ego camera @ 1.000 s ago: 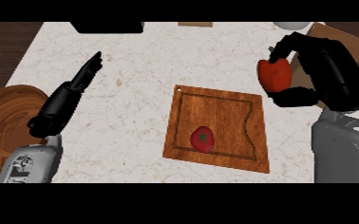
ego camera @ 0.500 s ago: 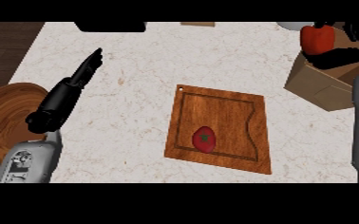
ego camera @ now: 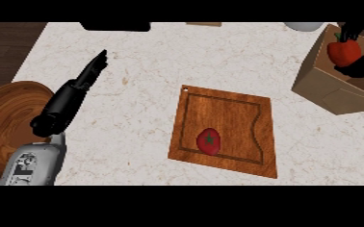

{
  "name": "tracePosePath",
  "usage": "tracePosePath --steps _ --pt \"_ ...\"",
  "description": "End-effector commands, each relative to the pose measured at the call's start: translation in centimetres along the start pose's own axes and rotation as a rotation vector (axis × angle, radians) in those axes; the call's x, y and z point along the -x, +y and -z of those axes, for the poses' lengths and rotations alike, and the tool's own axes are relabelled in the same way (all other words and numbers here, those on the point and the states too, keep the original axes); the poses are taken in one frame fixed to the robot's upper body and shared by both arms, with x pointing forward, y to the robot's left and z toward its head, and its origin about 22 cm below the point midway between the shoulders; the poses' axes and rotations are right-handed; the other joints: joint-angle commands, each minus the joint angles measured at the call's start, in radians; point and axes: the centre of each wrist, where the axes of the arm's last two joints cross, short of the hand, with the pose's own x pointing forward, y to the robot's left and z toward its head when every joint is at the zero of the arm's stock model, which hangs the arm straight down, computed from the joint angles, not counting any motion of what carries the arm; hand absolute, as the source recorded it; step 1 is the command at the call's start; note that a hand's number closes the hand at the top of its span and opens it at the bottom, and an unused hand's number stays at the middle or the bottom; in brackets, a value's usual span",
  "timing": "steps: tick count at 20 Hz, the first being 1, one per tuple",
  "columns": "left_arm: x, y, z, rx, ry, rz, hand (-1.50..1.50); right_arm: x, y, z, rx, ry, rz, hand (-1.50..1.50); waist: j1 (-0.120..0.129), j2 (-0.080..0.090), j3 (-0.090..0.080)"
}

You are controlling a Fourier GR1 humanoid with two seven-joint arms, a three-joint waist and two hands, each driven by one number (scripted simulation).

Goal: Pick the bell pepper from the cutting board and place it in the cardboard box

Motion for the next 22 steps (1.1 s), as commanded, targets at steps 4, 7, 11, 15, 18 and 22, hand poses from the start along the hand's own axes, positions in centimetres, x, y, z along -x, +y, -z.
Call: tracePosePath --steps 4,7,11,15,18,22 --pt "-1.1 -1.2 0.9 0.028 -0.018 -0.006 0.0 4.7 0.4 0.1 -0.231 0.098 -0.069 1.5 0.013 0.004 0.001" --pt "-1.3 -0.2 1.8 0.012 0.002 0.006 0.0 5.4 2.4 0.1 -0.319 -0.035 -0.02 -1.5 0.003 0.002 0.001" --pt "-0.5 -0.1 -0.7 0.003 -0.002 0.003 0.0 6.3 2.0 0.0 -0.262 -0.166 0.094 -1.5 0.007 0.0 0.001" --pt "-0.6 0.1 0.1 -0.001 -0.007 -0.017 0.0 5.2 -0.1 0.9 -0.015 -0.317 0.442 -1.5 -0.008 -0.003 0.003" --pt "0.3 -0.1 -0.8 -0.017 0.013 -0.012 0.0 6.2 0.6 0.8 0.086 -0.329 0.819 -1.5 -0.015 -0.007 0.003" --pt "0.0 0.3 -0.7 0.004 -0.003 -0.004 0.0 7.5 1.0 0.3 0.142 -0.196 1.066 -1.5 0.007 0.006 0.002"
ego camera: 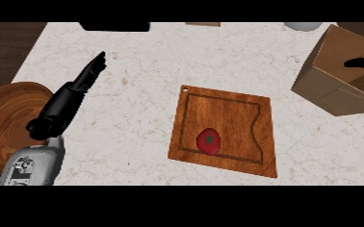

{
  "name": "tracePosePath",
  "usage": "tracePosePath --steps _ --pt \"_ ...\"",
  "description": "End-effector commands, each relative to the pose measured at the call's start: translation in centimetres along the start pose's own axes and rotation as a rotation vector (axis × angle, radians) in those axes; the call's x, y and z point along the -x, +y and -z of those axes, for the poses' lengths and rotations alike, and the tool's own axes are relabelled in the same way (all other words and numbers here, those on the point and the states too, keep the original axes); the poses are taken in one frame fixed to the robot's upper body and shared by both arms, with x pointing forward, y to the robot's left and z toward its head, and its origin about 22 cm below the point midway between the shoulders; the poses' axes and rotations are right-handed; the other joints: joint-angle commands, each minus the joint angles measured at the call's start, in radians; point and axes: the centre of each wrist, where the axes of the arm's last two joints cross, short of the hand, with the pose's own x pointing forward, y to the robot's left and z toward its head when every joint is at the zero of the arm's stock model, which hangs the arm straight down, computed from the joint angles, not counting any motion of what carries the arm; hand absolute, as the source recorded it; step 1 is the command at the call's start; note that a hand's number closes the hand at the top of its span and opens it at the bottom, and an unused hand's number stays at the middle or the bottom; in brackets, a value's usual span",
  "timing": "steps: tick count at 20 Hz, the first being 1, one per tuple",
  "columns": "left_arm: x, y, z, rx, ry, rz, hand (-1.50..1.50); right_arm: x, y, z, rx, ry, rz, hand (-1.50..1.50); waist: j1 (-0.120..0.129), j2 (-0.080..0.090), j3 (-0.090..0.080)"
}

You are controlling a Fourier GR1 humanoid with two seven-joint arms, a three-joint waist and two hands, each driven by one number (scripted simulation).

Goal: Pick the bell pepper from the cutting board and place it in the cardboard box

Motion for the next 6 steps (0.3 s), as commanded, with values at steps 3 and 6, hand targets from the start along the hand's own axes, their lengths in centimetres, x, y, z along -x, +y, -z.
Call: tracePosePath --steps 3,6 --pt "-0.2 0.9 0.4 0.014 0.002 0.013 0.0 1.1 -2.9 -2.6 0.175 0.048 0.289 -1.5 0.012 0.01 0.0" --pt "-1.2 -1.2 0.5 0.027 -0.031 0.006 0.0 1.6 -4.7 -4.6 0.264 0.022 0.283 -1.5 0.03 0.015 0.003"
